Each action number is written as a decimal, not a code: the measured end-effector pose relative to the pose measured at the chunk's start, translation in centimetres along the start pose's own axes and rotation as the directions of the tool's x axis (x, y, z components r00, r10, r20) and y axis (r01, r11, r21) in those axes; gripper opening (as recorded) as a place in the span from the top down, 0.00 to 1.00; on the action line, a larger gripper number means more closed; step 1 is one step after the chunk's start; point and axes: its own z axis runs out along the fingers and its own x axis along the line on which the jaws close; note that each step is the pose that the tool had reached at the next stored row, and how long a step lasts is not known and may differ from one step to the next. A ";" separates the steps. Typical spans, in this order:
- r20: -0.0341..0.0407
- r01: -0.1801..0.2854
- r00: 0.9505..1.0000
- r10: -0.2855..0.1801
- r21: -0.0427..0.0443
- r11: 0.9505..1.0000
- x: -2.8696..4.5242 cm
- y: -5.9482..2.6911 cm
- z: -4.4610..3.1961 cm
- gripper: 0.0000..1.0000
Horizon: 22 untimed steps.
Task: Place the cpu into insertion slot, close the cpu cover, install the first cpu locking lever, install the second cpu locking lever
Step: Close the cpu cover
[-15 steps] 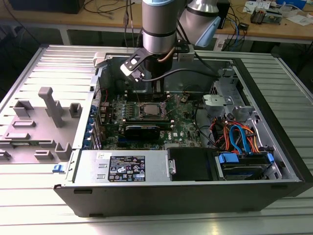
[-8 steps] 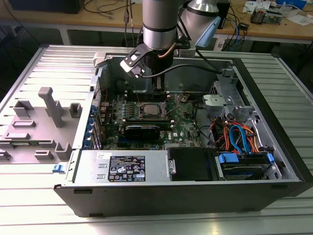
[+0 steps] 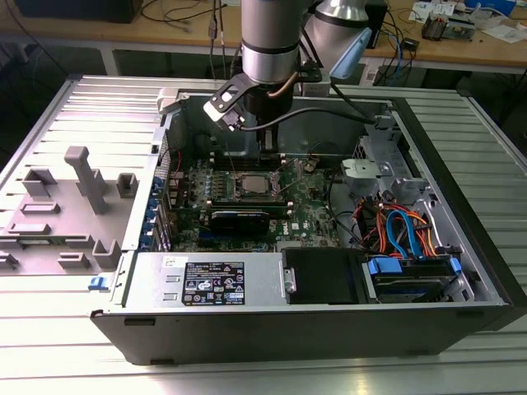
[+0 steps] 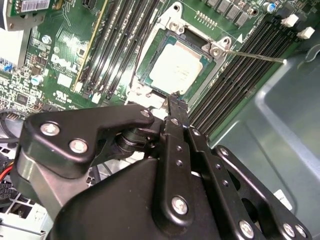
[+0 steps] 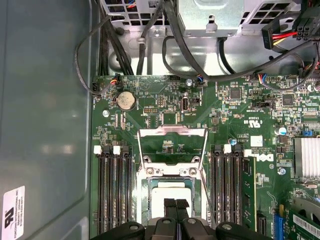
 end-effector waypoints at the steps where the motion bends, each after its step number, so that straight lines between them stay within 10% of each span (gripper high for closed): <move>1: 0.000 0.000 1.000 0.000 0.000 1.000 0.00 0.16 0.01 0.89; 13: 0.003 0.000 1.000 0.000 0.000 1.000 0.00 0.84 -0.51 0.89; 15: 0.009 0.000 1.000 0.000 0.000 1.000 0.00 3.13 -0.42 0.89; 22: 0.009 0.000 1.000 0.000 0.000 1.000 0.00 3.58 -0.40 0.89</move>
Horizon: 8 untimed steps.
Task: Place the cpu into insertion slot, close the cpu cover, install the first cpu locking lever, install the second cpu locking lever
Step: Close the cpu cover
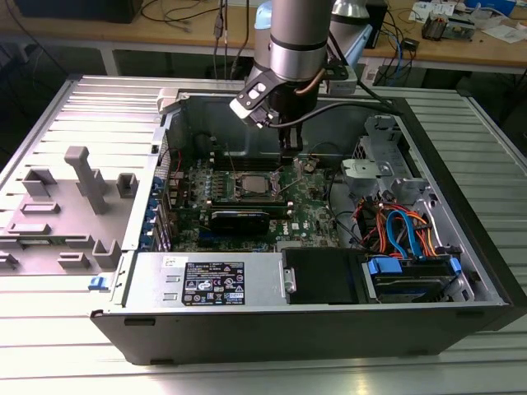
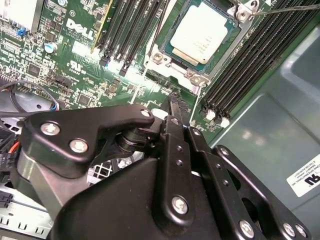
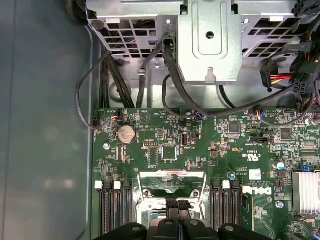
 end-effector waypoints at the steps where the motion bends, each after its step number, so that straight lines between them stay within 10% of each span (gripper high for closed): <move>1: 0.000 0.000 1.000 0.000 0.000 1.000 0.00 0.03 0.00 0.89; 8: 0.000 0.000 1.000 0.000 0.000 1.000 0.00 0.24 0.01 0.89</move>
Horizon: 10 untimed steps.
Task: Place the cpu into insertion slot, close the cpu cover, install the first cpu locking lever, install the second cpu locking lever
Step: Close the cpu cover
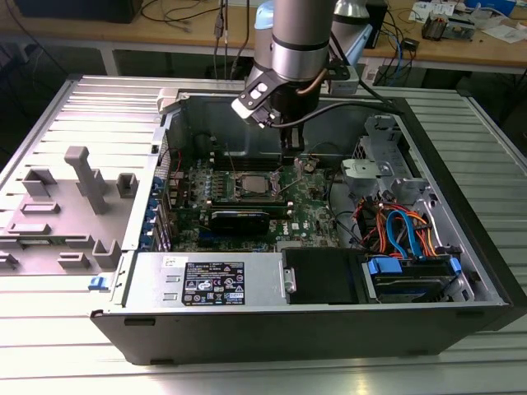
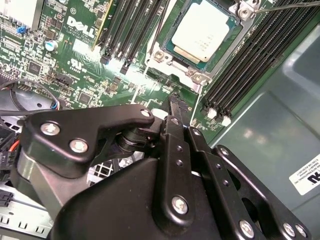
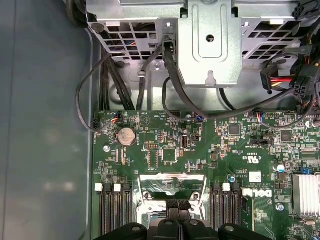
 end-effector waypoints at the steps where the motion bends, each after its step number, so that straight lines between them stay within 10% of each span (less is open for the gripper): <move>1: 0.000 0.000 1.000 0.000 0.000 1.000 0.00 0.02 0.00 0.89; 10: 0.000 0.000 1.000 0.000 0.000 1.000 0.00 0.99 0.04 0.89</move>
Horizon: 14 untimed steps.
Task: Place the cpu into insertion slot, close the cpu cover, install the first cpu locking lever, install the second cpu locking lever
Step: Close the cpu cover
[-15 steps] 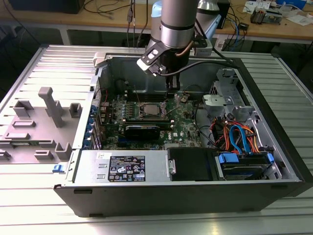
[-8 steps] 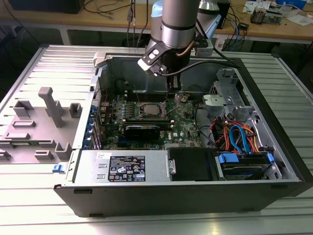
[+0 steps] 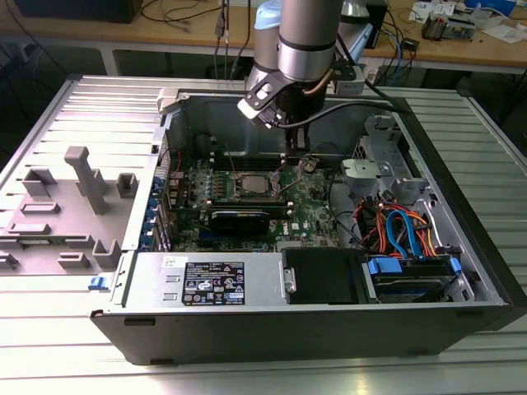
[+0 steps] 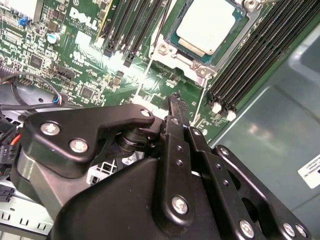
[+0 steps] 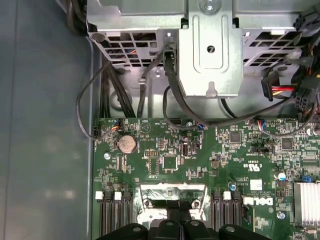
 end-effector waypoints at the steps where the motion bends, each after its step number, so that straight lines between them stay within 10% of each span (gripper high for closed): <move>1: 0.000 0.000 1.000 0.000 0.000 1.000 0.00 0.12 0.01 0.89; 14: 0.000 0.000 1.000 0.000 0.000 1.000 0.00 1.25 0.05 0.89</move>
